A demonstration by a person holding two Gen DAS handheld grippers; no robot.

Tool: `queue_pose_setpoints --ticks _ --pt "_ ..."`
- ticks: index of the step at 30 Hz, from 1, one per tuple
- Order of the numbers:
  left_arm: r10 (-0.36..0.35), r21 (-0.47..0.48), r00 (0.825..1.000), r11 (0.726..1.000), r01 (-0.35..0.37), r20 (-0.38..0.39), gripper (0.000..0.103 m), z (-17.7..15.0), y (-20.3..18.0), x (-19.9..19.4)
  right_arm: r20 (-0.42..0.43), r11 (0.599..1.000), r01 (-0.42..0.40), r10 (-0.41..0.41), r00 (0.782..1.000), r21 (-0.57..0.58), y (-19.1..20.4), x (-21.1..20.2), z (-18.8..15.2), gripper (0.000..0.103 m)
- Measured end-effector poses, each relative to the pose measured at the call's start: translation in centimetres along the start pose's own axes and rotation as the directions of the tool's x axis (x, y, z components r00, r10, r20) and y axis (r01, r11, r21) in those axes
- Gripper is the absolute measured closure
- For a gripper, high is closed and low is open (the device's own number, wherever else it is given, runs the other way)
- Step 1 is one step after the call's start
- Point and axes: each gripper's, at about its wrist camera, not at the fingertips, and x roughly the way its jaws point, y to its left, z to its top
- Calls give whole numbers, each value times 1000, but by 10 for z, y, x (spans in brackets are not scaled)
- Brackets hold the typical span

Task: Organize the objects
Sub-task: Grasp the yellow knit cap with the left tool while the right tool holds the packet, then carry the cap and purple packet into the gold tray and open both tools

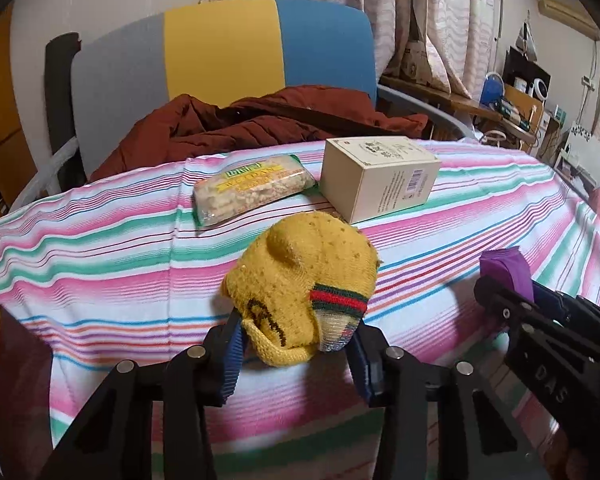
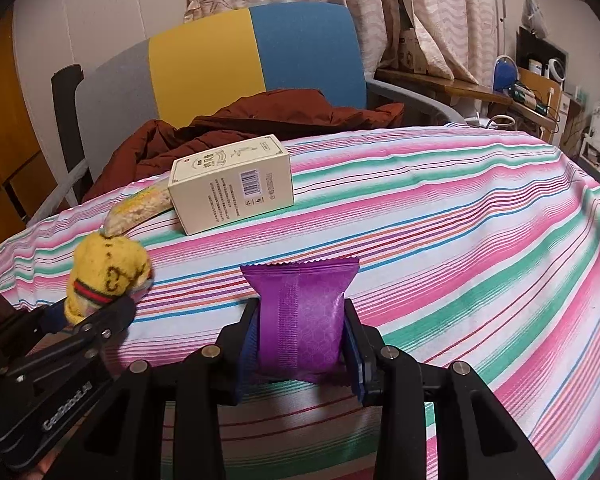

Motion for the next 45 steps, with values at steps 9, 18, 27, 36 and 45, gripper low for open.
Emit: queue_pose_setpoints --ticks 9,18,27,36,45 --pt "-26 -2 996 1000 27 91 58 -23 3 -41 58 999 34 -32 998 -33 7 -12 0 65" --pt "-49 -62 992 996 57 116 58 -49 18 -70 89 995 75 -70 994 -62 14 -23 -3 65" --pt "-66 -96 989 992 79 131 58 -75 29 -93 117 988 94 -80 990 -121 31 -45 -17 65" --pt "-89 -116 991 988 101 101 58 -102 37 -119 103 988 26 -11 995 -153 49 -71 -44 65" --pt "-138 -150 983 976 156 122 58 -125 60 -167 23 991 -114 116 993 -70 64 -88 -71 65"
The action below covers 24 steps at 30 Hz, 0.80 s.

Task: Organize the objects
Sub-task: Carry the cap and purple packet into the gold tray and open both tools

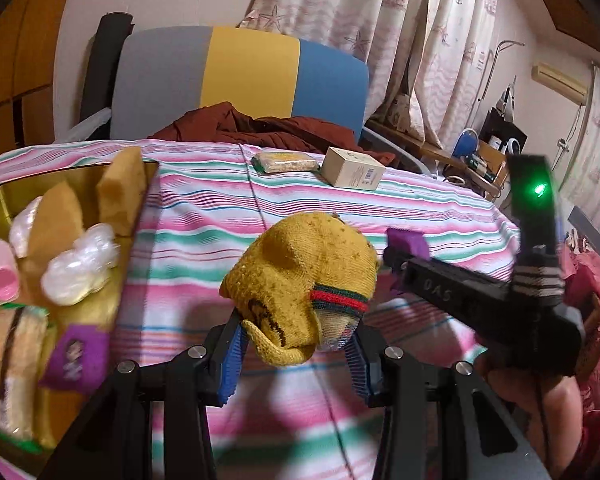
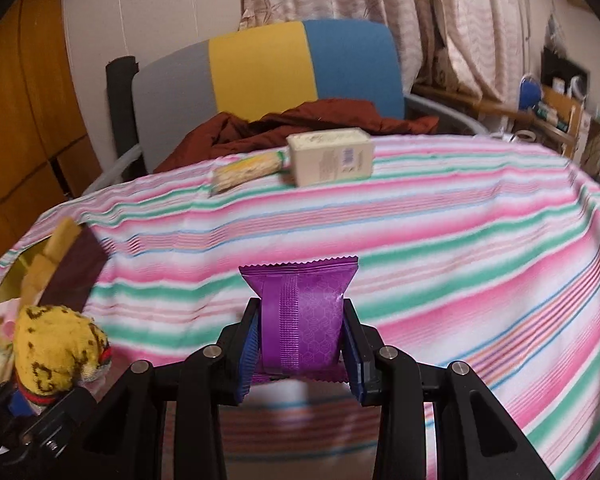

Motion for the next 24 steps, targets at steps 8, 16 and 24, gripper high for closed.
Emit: queue_pose_setpoints --ticks 8,16,24 --pt "27 -27 998 999 -26 53 58 -3 29 -48 -22 992 -122 122 992 -2 40 -21 -15 65" --pt "163 -101 983 983 -154 85 58 -6 94 -97 -24 949 -310 309 951 -66 104 -53 -17 65" --pt "320 -210 947 927 -309 18 58 -13 171 -124 -99 873 -458 447 889 -167 179 -66 -31 65"
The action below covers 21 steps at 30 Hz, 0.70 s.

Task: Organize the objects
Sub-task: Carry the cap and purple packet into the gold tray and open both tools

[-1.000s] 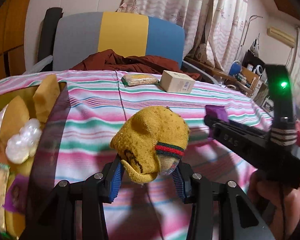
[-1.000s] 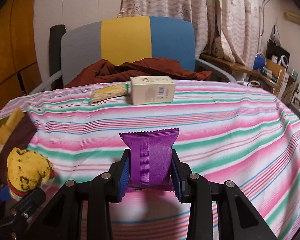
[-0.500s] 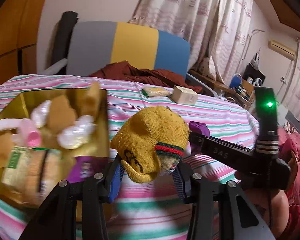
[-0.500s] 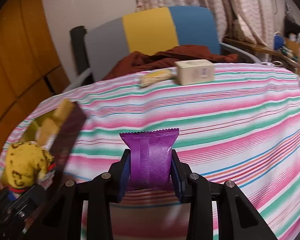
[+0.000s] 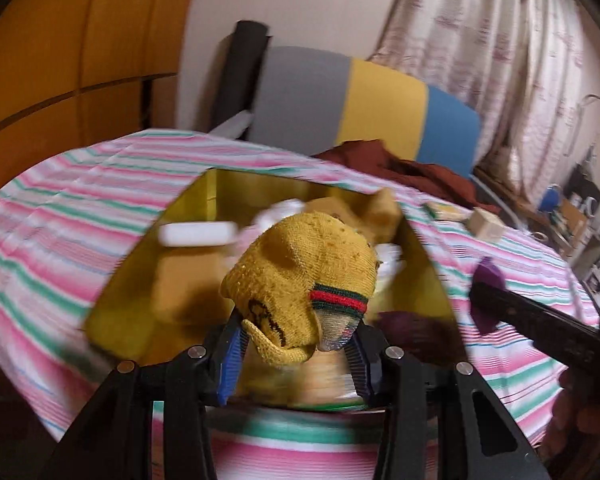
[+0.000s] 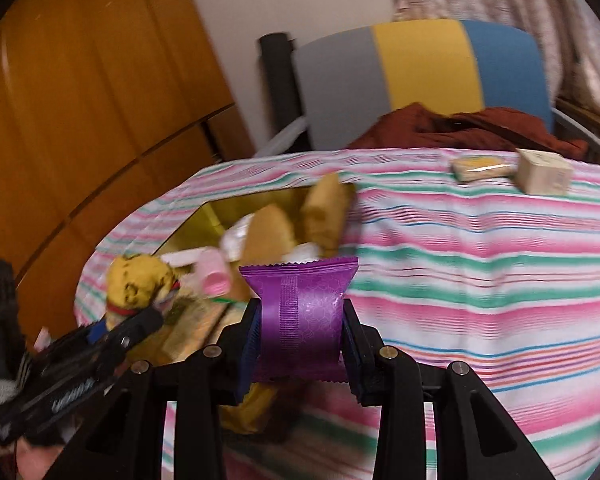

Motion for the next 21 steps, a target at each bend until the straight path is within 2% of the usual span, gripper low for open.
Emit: queue_pose_setpoints --ticks 6,12,13,15,18,21 --pt "56 -79 996 995 -61 -68 58 -4 38 9 -40 999 -33 31 999 -40 26 15 -5 65" --pt "76 -45 994 996 -79 -75 58 -4 40 15 -47 999 -19 17 999 -42 31 33 2 63" --pt "75 -43 994 996 -79 -78 58 -4 42 14 -49 999 -14 12 999 -41 32 35 3 61" --pt "79 -27 993 996 -82 -88 58 -2 44 17 -52 1000 -10 9 999 -24 29 40 7 45" --pt "74 14 990 997 -73 -118 58 1 44 22 -11 1000 -7 7 1000 -7 29 31 7 32" --pt "72 80 985 995 -60 -159 57 4 41 29 5 1000 -4 4 1000 -1 29 26 5 30"
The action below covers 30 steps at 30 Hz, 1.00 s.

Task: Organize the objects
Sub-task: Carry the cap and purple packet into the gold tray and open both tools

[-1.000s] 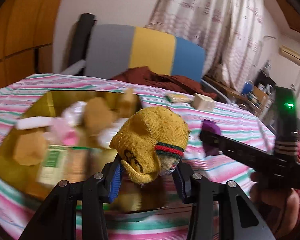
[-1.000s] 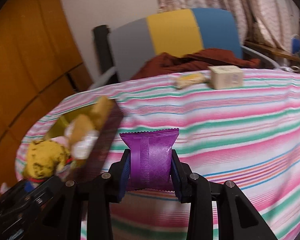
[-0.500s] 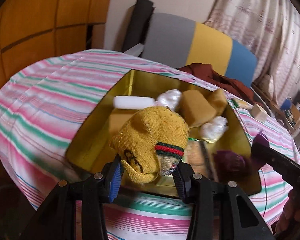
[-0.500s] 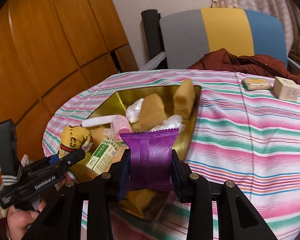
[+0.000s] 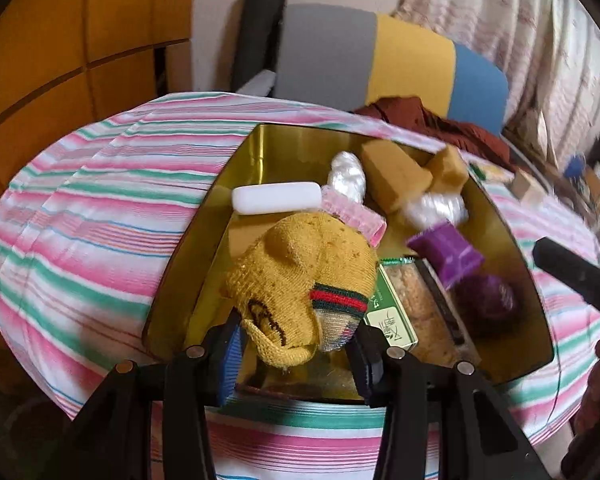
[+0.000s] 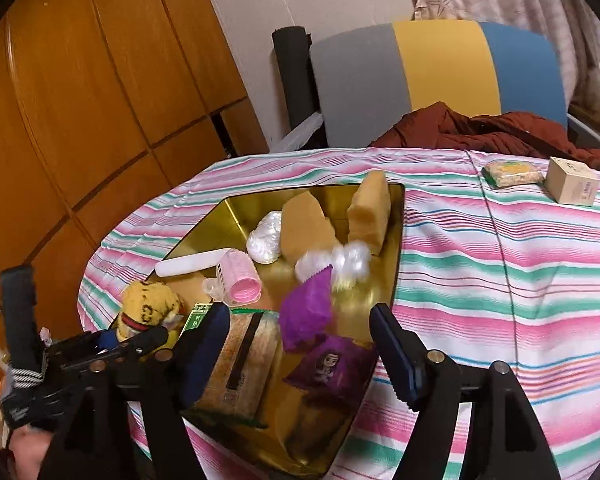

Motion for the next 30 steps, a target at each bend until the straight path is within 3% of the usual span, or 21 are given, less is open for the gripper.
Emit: queue_pose_setpoints --ticks 5,10,16,20,25,30 --pt "34 30 999 999 -33 -30 51 3 0 7 0 999 -19 19 1000 44 -6 -5 -5 29" --pt "26 -108 996 994 -16 86 35 4 14 -16 8 999 -6 5 1000 52 -9 -11 -5 26" --pt "0 -143 978 989 30 208 35 4 14 -39 19 996 12 -14 1000 92 -21 -19 -7 24" --pt "42 -163 980 987 -10 197 35 5 15 -38 24 993 22 -25 999 116 -31 -22 -7 24" --pt "11 -170 977 985 26 213 35 2 8 -42 39 991 37 -42 998 131 -38 -25 -4 22" --pt "-43 -114 960 990 78 276 35 -2 -19 -53 48 985 63 -72 996 162 -53 -28 -2 22"
